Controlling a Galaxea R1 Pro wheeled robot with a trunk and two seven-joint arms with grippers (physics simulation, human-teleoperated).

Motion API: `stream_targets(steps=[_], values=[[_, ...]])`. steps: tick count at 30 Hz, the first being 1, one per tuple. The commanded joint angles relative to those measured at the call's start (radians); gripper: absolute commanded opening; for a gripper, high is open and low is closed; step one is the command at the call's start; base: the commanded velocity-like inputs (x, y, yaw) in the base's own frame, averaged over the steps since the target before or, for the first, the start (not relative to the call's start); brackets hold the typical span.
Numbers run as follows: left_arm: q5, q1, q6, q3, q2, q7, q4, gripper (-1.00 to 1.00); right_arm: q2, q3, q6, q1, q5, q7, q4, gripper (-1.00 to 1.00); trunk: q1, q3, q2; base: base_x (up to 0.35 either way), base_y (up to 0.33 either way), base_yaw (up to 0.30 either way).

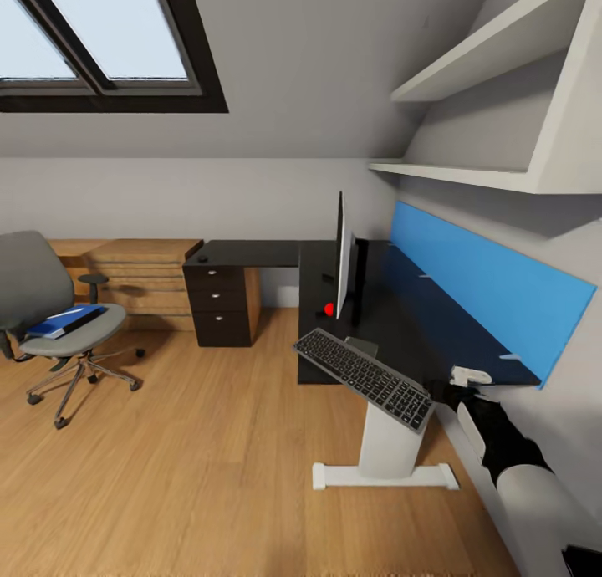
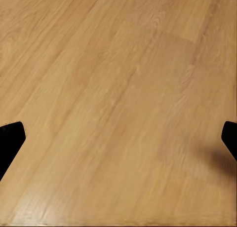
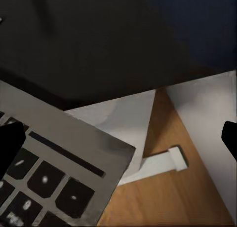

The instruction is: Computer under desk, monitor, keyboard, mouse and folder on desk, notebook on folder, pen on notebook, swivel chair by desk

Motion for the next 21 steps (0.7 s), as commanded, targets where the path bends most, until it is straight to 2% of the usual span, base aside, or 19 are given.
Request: stream_targets(steps=[1,6,10,17,21], values=[[0.004,0.0,-0.003,-0.002,-0.002,0.001,0.0,1.0,0.001,-0.001,-0.006,0.006,-0.006,0.0,-0.002,1.0,-0.001,-0.001,-0.001,-0.257,0.0,0.0],[0.004,0.0,-0.003,-0.002,-0.015,0.001,0.001,1.0,0.003,-0.002,-0.075,0.049,-0.007,0.005,-0.002,1.0,-0.001,-0.001,-0.001,-0.186,0.0,0.0],[0.004,0.0,-0.003,-0.002,-0.017,0.001,0.002,1.0,0.001,-0.003,-0.09,0.062,-0.02,0.012,-0.003,1.0,-0.001,-0.001,-0.001,-0.042,0.0,0.0],[0.004,0.0,-0.003,-0.002,-0.019,0.001,0.004,1.0,-0.003,-0.004,-0.097,0.092,-0.114,0.024,-0.003,1.0,-0.001,-0.001,-0.001,-0.011,0.0,0.0],[0.004,0.0,-0.003,-0.002,-0.019,0.002,0.005,1.0,-0.009,-0.004,-0.098,0.104,-0.148,0.045,-0.003,1.0,-0.001,-0.001,-0.001,-0.003,0.0,0.0]])
